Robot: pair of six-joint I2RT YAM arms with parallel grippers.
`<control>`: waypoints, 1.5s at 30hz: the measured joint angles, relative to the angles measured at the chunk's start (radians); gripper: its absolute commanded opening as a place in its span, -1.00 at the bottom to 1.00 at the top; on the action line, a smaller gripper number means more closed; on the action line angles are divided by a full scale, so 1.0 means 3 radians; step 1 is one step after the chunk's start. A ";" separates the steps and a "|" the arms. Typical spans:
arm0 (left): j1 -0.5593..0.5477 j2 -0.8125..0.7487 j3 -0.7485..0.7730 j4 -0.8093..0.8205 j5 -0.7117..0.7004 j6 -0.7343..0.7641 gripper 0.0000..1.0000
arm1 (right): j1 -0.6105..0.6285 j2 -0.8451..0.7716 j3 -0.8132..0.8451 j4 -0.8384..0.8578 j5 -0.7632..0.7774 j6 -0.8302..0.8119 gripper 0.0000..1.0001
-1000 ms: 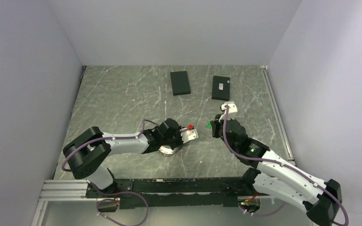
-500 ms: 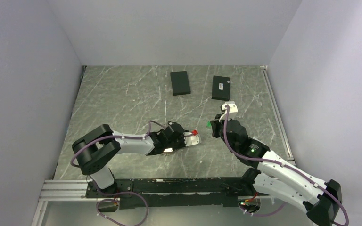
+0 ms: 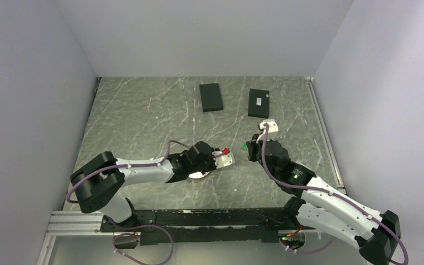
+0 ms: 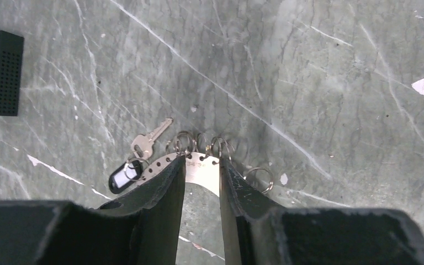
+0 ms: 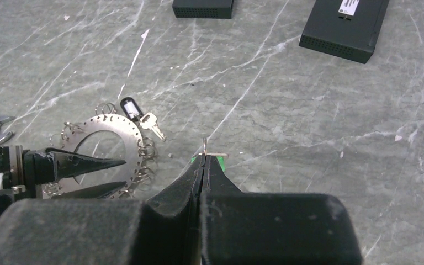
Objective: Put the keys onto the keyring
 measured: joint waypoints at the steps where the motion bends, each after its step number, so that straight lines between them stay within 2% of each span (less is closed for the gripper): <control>1: -0.0020 0.0013 0.0000 0.0009 -0.0038 -0.0047 -0.33 | 0.0000 0.0000 -0.0004 0.0001 0.0000 0.0000 -1.00; 9: -0.0151 0.0469 0.0113 -0.0010 -0.0223 -0.0287 -0.27 | 0.0000 -0.0001 -0.0010 0.0000 0.0000 -0.0001 -1.00; 14: -0.0186 0.0585 0.0240 -0.0028 -0.0459 -0.0444 -0.28 | 0.0000 -0.0006 -0.0011 0.0000 0.0000 0.0000 -1.00; 15: -0.0191 0.0587 0.0242 -0.0028 -0.0465 -0.0445 -0.33 | 0.0000 -0.0006 -0.0013 0.0001 0.0000 0.0000 -1.00; 16: -0.0201 0.0605 0.0256 -0.0028 -0.0511 -0.0463 -0.47 | 0.0000 -0.0008 -0.0015 0.0003 0.0000 -0.0001 -1.00; 18: -0.0226 0.0627 0.0261 -0.0029 -0.0601 -0.0498 -0.94 | 0.0003 -0.0008 -0.0023 0.0005 0.0000 -0.0001 -1.00; 19: -0.0245 0.0641 0.0261 -0.0031 -0.0654 -0.0501 -1.00 | 0.0003 -0.0008 -0.0027 0.0005 0.0000 -0.0001 -1.00; 22: -0.0291 0.0652 0.0299 -0.0027 -0.0791 -0.0502 -1.00 | 0.0003 -0.0008 -0.0029 0.0009 0.0001 -0.0003 -1.00; 27: -0.0300 0.0612 0.0320 -0.0112 -0.0763 -0.0519 -1.00 | 0.0004 -0.0022 -0.0028 0.0014 0.0001 -0.0003 -1.00; 30: -0.0243 0.0380 0.0320 -0.0314 -0.0601 -0.0587 -0.98 | 0.0004 -0.0023 -0.0029 0.0013 0.0001 -0.0003 -1.00; 39: 0.0195 -0.0963 0.0327 -0.0669 0.0416 -0.1012 -0.85 | 0.0003 0.0037 -0.0011 0.0010 -0.0004 -0.0009 -1.00; 45: 0.0496 -0.1644 0.0306 -0.0731 0.0725 -0.1166 -0.84 | -0.0047 0.0182 0.0109 0.0025 -0.0142 -0.0024 -1.00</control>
